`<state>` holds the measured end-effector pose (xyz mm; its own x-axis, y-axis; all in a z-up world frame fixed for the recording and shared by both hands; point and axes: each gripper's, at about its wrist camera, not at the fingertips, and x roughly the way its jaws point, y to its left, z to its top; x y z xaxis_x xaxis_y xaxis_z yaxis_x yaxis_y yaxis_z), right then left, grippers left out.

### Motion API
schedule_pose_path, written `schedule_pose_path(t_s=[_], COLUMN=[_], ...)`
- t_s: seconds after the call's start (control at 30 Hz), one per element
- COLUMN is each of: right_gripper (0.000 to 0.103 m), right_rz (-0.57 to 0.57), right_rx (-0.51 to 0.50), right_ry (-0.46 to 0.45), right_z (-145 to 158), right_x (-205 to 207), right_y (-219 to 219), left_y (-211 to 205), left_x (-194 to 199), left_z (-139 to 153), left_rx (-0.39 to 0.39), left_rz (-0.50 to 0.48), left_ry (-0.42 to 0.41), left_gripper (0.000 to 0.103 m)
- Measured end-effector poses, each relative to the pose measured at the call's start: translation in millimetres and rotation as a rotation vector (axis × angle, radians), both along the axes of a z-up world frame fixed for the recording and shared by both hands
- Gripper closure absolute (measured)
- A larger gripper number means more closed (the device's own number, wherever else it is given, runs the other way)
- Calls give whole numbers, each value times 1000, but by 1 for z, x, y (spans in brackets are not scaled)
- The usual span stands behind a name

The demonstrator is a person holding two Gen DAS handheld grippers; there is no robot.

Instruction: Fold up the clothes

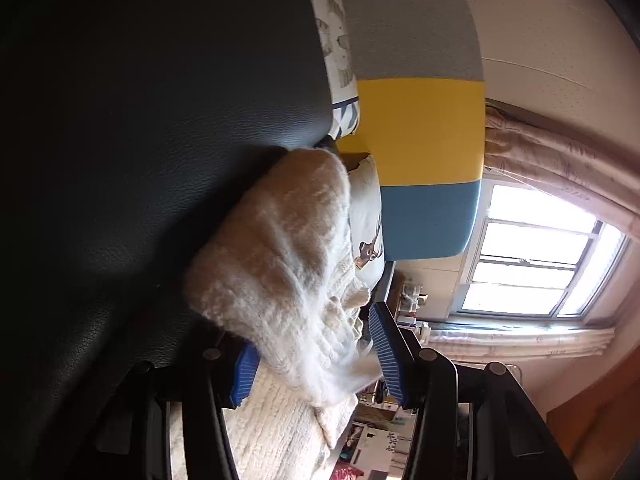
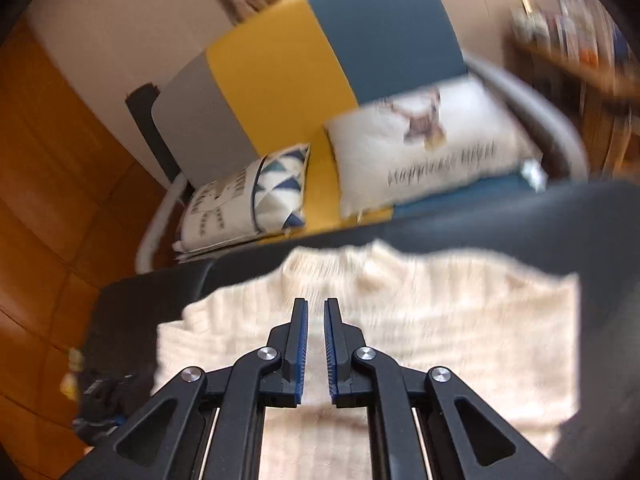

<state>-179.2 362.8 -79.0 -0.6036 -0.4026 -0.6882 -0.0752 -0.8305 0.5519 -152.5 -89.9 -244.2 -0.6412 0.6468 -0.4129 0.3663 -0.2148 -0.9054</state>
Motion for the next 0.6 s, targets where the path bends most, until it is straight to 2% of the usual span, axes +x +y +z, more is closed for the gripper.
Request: schedule_pose_path(t_s=[0.03,0.07,0.13,0.2,0.23,0.37,0.5,0.6], right_gripper=[82,71,63,36,31,35,38,38], right_rz=[-11,-24,-40,-62,-78,-177,-242,-247], right_rx=[-84,-145,-287,-388,-419,-537,-537,-597], right_ry=[-9,-19,-39,-61,-66,-72,-59,-66], right_z=[-16,-31,-64,-92,-103,-132,-135,-140], right_x=[7,13,26,37,41,44,38,34], right_y=[7,12,18,19,19,23,17,7], left_y=[1,3,8,11,12,8,4,6], left_x=[-2,-4,-7,-10,-10,-10,-7,-9], left_z=[-1,-1,-1,-2,-2,-5,-8,-9], left_rx=[-4,-11,-21,-26,-33,-22,-16,-11], left_rz=[-6,-14,-27,-39,-40,-49,-57,-68], left_ry=[-7,-6,-8,-18,-22,-28,-26,-19], left_gripper=[51,51,51,51,51,51,50,49])
